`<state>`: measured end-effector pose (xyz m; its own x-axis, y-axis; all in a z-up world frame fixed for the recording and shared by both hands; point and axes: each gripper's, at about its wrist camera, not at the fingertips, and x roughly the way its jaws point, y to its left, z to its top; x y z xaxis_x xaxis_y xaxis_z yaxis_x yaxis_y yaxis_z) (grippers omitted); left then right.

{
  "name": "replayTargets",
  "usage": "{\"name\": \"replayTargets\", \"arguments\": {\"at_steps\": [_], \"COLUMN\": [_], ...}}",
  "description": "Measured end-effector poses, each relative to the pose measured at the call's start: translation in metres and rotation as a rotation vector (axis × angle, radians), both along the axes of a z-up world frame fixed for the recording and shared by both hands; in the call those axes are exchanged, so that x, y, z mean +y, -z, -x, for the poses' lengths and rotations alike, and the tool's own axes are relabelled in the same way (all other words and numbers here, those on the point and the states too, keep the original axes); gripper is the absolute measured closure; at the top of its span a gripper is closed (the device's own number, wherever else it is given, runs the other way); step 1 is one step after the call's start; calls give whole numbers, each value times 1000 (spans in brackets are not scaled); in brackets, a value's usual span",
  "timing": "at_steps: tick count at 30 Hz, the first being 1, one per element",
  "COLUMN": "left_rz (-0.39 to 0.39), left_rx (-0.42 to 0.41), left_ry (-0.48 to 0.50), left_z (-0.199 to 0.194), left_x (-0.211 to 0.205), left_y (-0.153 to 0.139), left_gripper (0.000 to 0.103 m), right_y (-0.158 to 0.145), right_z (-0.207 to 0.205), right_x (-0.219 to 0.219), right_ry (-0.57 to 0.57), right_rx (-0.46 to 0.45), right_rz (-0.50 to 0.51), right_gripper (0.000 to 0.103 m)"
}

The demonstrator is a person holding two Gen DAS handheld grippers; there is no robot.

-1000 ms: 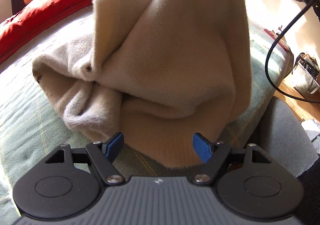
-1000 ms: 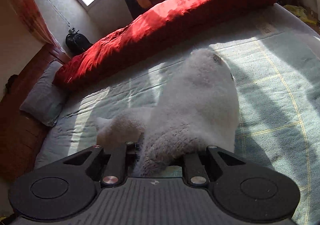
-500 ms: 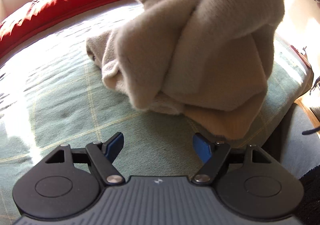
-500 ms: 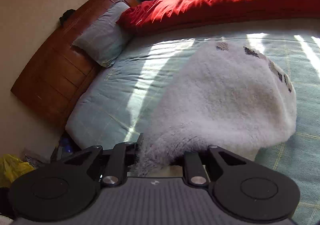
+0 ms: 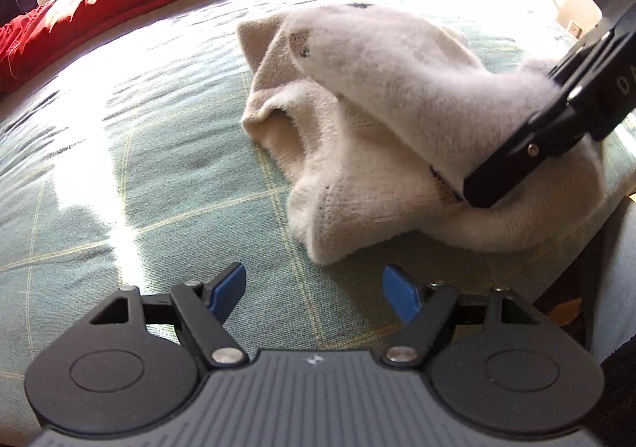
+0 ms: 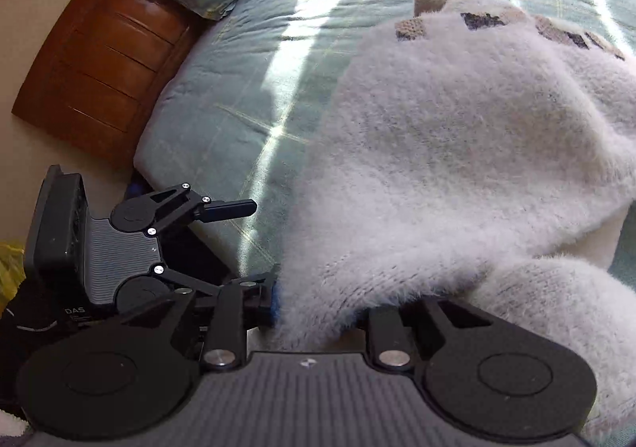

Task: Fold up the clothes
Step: 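Lay the sleeve down and open the right tool, withdrawing it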

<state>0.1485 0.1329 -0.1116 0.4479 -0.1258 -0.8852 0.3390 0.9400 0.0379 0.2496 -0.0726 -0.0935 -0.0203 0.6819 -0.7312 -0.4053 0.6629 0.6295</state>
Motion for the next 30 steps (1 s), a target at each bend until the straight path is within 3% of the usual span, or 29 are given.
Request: {"name": "replayTargets", "arguments": {"at_steps": [4, 10, 17, 20, 24, 30], "left_rz": [2, 12, 59, 82, 134, 122], "left_rx": [-1, -16, -15, -4, 20, 28], "left_ry": [12, 16, -1, -23, -70, -129], "left_z": [2, 2, -2, -4, -4, 2], "left_x": [-7, -5, 0, 4, 14, 34], "left_y": [0, -3, -9, -12, -14, -10], "left_gripper": [26, 26, 26, 26, 26, 26], "right_y": [0, -51, -87, -77, -52, 3], "right_z": [9, 12, -10, -33, -56, -29], "right_x": [-6, -38, -80, -69, -40, 7], "right_ry": [-18, 6, 139, 145, 112, -51], "right_rx": [10, -93, -233, -239, -226, -129], "right_rz": [23, 31, 61, 64, 88, 165], "right_gripper": [69, 42, 42, 49, 50, 49]}}
